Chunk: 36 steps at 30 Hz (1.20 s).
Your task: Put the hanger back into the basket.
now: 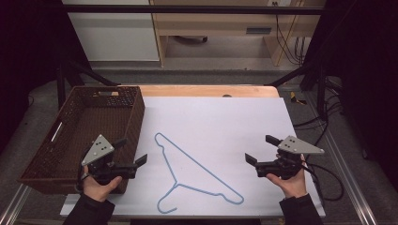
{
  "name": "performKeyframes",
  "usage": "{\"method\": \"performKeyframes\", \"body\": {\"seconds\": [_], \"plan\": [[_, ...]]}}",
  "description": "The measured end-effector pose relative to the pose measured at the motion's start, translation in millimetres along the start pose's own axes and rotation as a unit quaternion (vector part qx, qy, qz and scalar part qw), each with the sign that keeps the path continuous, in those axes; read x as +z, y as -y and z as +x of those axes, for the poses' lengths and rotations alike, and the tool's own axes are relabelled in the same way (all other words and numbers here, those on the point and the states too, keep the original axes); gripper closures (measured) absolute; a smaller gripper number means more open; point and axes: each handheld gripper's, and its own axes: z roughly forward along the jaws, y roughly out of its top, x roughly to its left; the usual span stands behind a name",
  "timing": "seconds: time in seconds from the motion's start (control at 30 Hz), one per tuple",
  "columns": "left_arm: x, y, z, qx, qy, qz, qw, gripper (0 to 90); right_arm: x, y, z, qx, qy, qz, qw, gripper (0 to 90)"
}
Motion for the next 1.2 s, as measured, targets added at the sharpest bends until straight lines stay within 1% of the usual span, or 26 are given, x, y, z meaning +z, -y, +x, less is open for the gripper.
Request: {"method": "performKeyframes", "body": {"seconds": [0.17,0.23,0.27,0.33,0.4,0.6,0.7,0.73,0.87,0.9,0.97,1.0,1.07,1.13,1.17,1.2], "plan": [[2.9,0.9,-2.3,-0.001,0.004,0.003,1.0000,7.4,19.3,2.1,13.3,-0.018,-0.020,0.031,0.9992,1.4],[3.9,1.2,-3.0,0.000,0.006,0.004,1.0000,7.5,24.9,2.8,17.3,-0.020,-0.025,0.039,0.9988,1.6],[4.7,1.6,-3.8,-0.002,0.008,0.005,1.0000,7.5,27.2,3.0,18.8,-0.022,-0.027,0.041,0.9986,1.7],[6.0,1.8,-4.5,0.002,0.009,0.008,0.9999,7.5,33.7,3.3,24.0,-0.027,-0.034,0.051,0.9978,1.8],[6.9,2.0,-5.3,0.000,0.009,0.008,0.9999,7.5,38.9,3.2,28.3,-0.032,-0.039,0.057,0.9971,2.5],[8.9,2.7,-6.7,0.000,0.014,0.010,0.9999,7.7,59.0,2.8,43.4,-0.045,-0.058,0.075,0.9945,2.9],[10.3,3.1,-8.1,0.002,0.015,0.012,0.9998,7.7,70.4,3.8,54.3,-0.056,-0.070,0.088,0.9921,3.8],[11.0,3.1,-8.4,0.001,0.016,0.013,0.9998,7.7,71.9,4.1,55.9,-0.057,-0.073,0.090,0.9916,4.2],[13.7,4.0,-10.5,0.004,0.018,0.017,0.9997,7.8,84.6,7.0,67.9,-0.066,-0.097,0.115,0.9864,6.2],[14.4,4.2,-11.1,0.005,0.018,0.018,0.9997,7.8,88.2,8.0,72.2,-0.069,-0.101,0.125,0.9846,6.4],[16.4,4.9,-12.9,0.006,0.020,0.020,0.9996,7.8,93.8,9.7,79.1,-0.079,-0.108,0.139,0.9811,7.2],[17.8,5.4,-14.0,0.007,0.021,0.021,0.9995,7.8,95.9,10.2,81.3,-0.081,-0.112,0.145,0.9798,7.9],[19.9,6.1,-15.4,0.009,0.022,0.026,0.9994,7.7,102.0,11.5,88.6,-0.091,-0.119,0.158,0.9761,9.5],[21.5,7.0,-16.3,0.009,0.024,0.028,0.9993,7.6,106.7,12.4,94.8,-0.092,-0.126,0.169,0.9732,10.6],[21.9,7.2,-16.7,0.009,0.024,0.028,0.9993,7.7,110.8,13.5,99.2,-0.097,-0.132,0.175,0.9709,12.1],[22.5,7.5,-17.2,0.008,0.026,0.028,0.9992,7.7,113.0,14.2,101.8,-0.096,-0.134,0.178,0.9701,12.9]]}}
